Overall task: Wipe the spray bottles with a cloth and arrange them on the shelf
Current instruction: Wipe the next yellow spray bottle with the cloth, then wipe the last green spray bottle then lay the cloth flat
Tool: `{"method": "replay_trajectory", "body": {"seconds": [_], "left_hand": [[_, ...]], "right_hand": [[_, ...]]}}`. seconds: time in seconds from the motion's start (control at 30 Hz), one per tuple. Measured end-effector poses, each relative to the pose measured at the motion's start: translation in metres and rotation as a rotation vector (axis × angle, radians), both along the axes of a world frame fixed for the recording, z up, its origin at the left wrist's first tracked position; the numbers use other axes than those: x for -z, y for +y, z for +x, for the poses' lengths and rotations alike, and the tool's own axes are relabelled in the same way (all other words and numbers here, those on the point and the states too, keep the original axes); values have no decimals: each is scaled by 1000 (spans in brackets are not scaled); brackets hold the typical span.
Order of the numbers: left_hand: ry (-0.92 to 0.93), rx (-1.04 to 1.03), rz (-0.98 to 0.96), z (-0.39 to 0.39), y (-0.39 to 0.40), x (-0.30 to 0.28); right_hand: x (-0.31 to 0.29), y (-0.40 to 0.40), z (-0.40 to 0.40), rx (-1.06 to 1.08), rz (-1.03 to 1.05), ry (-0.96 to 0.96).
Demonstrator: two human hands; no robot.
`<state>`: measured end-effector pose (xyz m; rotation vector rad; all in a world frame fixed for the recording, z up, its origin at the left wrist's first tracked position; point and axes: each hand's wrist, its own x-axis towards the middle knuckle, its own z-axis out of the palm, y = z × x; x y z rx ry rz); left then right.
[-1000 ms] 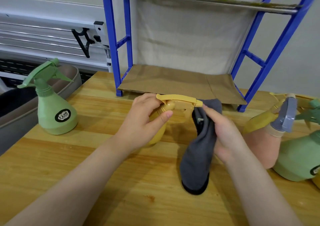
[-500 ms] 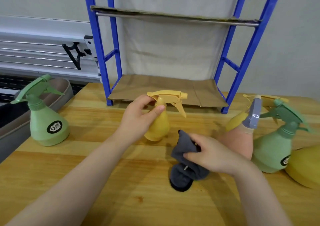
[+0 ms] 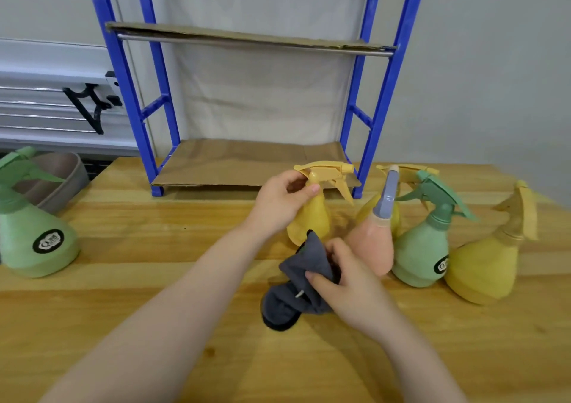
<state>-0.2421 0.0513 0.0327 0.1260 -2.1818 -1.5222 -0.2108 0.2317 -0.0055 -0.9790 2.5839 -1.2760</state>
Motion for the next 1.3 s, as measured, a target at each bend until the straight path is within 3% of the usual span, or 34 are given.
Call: {"method": "replay_trajectory", "body": {"seconds": [0.27, 0.43, 0.63, 0.83, 1.13, 1.3], "left_hand": [[7, 43, 14, -7, 10, 6], [-86, 130, -25, 2, 7, 10], [-120, 88, -177, 33, -20, 21], [-55, -129, -128, 96, -71, 31], [113, -644, -65, 199, -149, 40], [231, -1019, 41, 237, -179, 43]], "right_hand": [[9, 5, 5, 93, -162, -74], [9, 5, 7, 102, -154, -66], [-1, -9, 13, 90, -198, -20], [-19, -48, 23, 26, -367, -75], [-20, -133, 46, 7, -538, -572], [-20, -169, 55, -25, -568, -664]]}}
